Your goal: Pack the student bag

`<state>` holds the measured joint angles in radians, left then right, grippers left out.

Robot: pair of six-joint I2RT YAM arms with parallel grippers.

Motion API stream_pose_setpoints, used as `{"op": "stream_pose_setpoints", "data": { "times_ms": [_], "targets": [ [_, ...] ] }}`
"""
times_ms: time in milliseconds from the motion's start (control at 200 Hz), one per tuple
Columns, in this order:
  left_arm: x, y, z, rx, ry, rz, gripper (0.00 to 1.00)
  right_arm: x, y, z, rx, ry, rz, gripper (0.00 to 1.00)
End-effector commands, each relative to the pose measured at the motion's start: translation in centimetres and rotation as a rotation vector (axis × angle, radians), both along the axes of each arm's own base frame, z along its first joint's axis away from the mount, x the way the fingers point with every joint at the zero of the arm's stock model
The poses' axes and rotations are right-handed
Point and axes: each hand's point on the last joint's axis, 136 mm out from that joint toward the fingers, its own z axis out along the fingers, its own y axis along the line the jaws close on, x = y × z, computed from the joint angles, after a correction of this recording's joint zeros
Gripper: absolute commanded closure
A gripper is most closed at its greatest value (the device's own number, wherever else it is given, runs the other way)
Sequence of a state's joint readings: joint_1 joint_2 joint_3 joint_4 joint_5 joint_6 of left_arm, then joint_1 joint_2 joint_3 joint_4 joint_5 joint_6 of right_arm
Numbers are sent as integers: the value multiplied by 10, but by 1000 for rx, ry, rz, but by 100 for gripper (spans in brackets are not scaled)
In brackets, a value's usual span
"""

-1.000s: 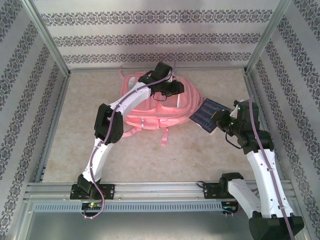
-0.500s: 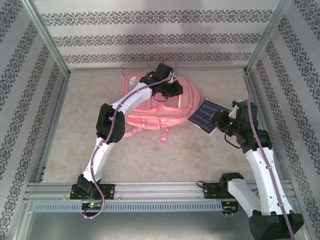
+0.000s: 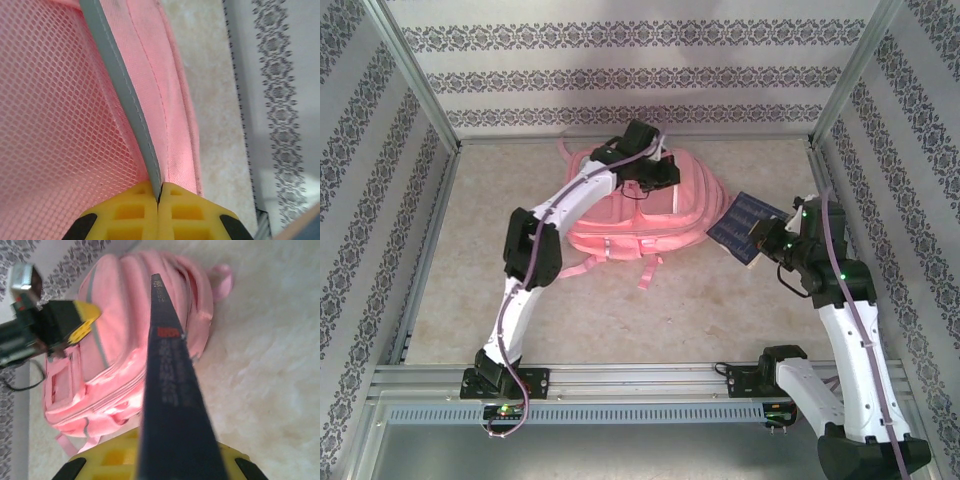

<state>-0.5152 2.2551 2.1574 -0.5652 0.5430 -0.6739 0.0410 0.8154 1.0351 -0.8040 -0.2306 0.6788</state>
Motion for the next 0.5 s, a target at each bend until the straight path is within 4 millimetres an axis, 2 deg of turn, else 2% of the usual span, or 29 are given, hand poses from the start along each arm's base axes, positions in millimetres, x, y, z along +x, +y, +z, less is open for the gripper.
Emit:
{"op": "stream_pose_setpoints", "data": {
  "times_ms": [0, 90, 130, 220, 270, 355, 430, 500],
  "targets": [
    [-11, 32, 112, -160, -140, 28, 100, -4, -24, 23, -118, -60, -75, 100],
    [-24, 49, 132, -180, -133, 65, 100, -10, -36, 20, -149, -35, -142, 100],
    [-31, 54, 134, -182, -111, 71, 100, -11, -40, 18, -149, -27, -169, 100],
    [-49, 59, 143, -196, -70, 48, 100, -5, -36, 18, -130, -41, -157, 100],
    [-57, 64, 152, -209, -64, 36, 100, 4, -25, 21, -83, -69, -113, 100],
    [-68, 75, 167, -228, -54, 25, 100, 16, 10, 39, 76, -146, 28, 100],
    [-78, 84, 179, -237, -58, 12, 100, 16, 28, 52, 164, -176, 103, 100],
    [-86, 95, 183, -256, -53, 17, 100, 12, 38, 53, 214, -174, 144, 100]
  ]
}}
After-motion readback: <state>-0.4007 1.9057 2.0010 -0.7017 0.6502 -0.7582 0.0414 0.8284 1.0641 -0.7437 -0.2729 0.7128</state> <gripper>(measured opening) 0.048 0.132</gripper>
